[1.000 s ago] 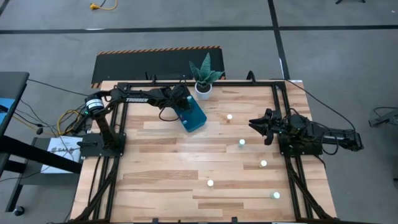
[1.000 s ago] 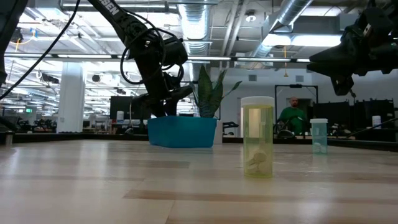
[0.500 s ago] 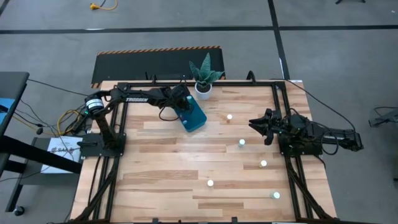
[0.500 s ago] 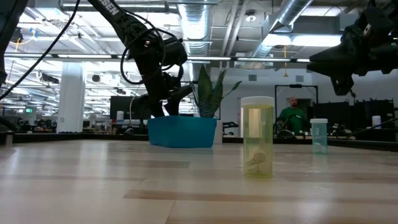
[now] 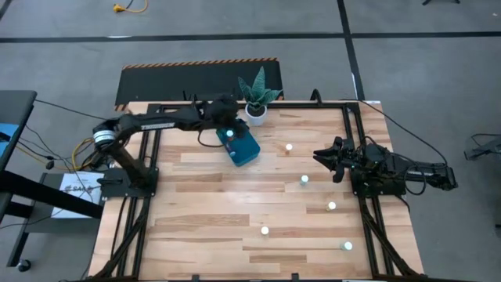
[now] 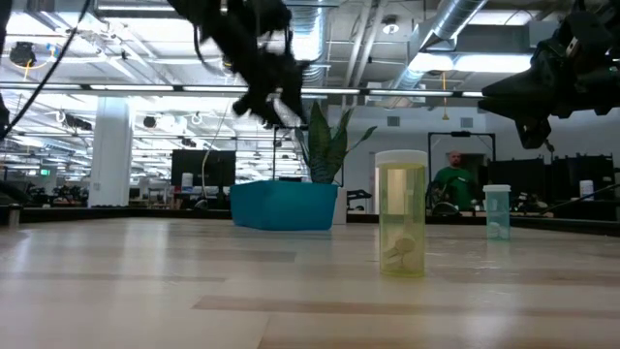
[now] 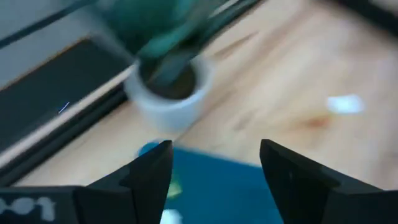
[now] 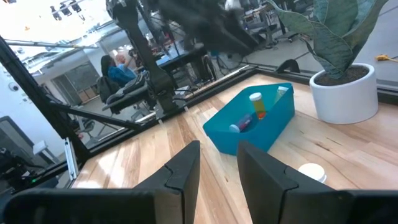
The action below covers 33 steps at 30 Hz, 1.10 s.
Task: Pick and place pill bottles into a basket
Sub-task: Put the bottom yellow pill bottle into the blue bin
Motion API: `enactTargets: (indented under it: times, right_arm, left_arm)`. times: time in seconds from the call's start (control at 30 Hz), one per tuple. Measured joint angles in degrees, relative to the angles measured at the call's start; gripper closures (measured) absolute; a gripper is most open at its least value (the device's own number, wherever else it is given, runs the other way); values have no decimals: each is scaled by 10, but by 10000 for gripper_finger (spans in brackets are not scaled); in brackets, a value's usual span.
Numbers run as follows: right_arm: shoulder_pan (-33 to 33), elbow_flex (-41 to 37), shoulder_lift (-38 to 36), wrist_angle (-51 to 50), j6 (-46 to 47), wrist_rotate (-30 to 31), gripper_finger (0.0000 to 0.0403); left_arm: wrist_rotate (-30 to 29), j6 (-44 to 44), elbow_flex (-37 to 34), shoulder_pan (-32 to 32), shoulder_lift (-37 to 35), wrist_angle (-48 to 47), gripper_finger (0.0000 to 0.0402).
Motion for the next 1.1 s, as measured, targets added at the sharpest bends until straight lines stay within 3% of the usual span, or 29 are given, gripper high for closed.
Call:
enactTargets:
  times: [0.27, 0.5, 0.77, 1.1]
  right_arm:
    - [0, 0, 0, 0, 0, 0, 303]
    - [0, 0, 0, 0, 0, 0, 303]
    - [0, 0, 0, 0, 0, 0, 303]
    - [0, 0, 0, 0, 0, 0, 303]
  left_arm:
    - [232, 109, 14, -136, -77, -27, 171]
    - [206, 100, 15, -278, -73, -109, 171]
    - [191, 96, 7, -388, 29, -133, 171]
    - [178, 85, 7, -420, 163, 44, 171]
